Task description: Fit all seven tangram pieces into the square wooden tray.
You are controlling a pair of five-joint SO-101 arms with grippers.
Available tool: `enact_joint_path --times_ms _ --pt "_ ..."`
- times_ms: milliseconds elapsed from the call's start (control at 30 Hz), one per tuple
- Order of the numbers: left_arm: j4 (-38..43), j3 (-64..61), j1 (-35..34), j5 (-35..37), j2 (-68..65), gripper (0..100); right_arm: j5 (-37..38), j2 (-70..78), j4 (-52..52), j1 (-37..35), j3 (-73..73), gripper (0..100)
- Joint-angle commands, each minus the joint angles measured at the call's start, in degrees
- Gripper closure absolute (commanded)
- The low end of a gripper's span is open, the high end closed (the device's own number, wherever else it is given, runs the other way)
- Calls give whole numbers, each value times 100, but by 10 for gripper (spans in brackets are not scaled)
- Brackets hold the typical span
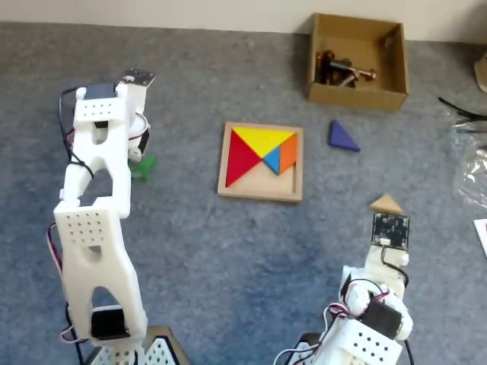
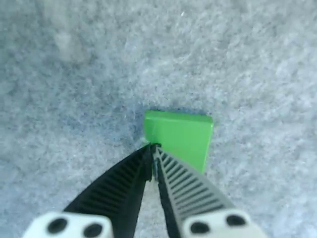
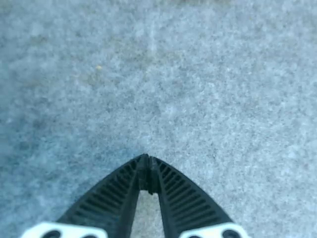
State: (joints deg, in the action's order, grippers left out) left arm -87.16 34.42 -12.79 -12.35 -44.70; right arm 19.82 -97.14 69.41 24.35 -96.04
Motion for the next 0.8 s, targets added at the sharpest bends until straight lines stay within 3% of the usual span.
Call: enact_joint_path --times_ms 0,300,600,767 --pt "-35 75 -31 -26 110 972 -9 -84 -101 84 -664 993" --pt "-237 101 295 -26 145 855 -9 -84 -101 84 -664 993" --pt "-193 119 374 0 163 849 -9 -84 -101 84 -664 993" --pt "-563 796 382 0 145 849 -9 -84 -101 84 -664 993"
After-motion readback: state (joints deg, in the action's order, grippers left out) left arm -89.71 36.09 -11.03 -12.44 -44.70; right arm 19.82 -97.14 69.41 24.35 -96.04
